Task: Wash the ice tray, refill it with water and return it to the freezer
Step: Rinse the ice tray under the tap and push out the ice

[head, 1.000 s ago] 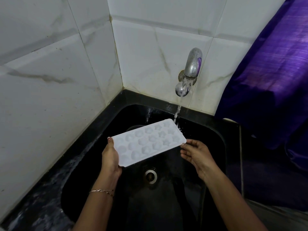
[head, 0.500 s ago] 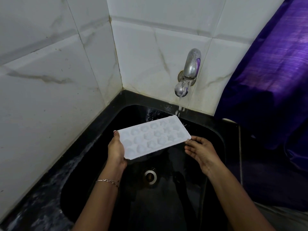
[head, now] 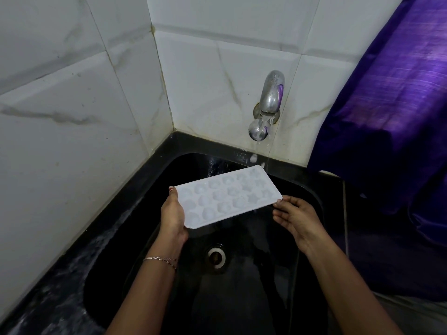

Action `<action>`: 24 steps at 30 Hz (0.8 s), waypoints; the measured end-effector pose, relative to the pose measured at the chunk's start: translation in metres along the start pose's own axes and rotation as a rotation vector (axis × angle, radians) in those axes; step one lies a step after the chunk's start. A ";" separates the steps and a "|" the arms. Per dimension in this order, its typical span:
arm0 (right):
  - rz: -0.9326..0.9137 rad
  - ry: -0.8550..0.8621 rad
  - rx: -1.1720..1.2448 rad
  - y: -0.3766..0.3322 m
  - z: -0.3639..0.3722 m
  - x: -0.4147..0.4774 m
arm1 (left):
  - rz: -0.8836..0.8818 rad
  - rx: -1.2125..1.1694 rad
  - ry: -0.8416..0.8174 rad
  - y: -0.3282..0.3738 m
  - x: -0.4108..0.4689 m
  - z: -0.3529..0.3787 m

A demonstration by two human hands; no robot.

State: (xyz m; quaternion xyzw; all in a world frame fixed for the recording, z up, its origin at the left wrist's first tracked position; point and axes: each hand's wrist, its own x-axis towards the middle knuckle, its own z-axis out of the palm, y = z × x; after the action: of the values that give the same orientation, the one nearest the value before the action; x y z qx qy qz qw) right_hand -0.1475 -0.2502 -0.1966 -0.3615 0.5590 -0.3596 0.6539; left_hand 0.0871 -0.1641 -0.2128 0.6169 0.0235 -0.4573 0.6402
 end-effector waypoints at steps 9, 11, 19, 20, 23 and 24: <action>0.001 0.042 0.040 -0.007 -0.014 0.000 | -0.007 0.040 -0.061 -0.002 0.003 0.022; -0.001 0.045 0.047 -0.008 -0.015 -0.001 | -0.011 0.052 -0.064 -0.001 0.003 0.024; -0.006 0.063 0.067 -0.011 -0.018 -0.002 | -0.004 0.059 -0.085 0.000 0.005 0.030; -0.008 0.072 0.071 -0.012 -0.019 -0.003 | -0.005 0.060 -0.088 -0.001 0.005 0.031; -0.013 0.098 0.086 -0.013 -0.024 -0.003 | -0.013 0.068 -0.103 -0.003 0.006 0.037; -0.015 0.105 0.089 -0.013 -0.026 -0.003 | -0.019 0.070 -0.110 -0.004 0.006 0.039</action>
State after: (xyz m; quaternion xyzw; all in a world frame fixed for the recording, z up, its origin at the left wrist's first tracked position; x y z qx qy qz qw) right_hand -0.1741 -0.2552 -0.1866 -0.3168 0.5733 -0.4074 0.6364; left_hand 0.0676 -0.1985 -0.2102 0.6124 -0.0218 -0.4972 0.6142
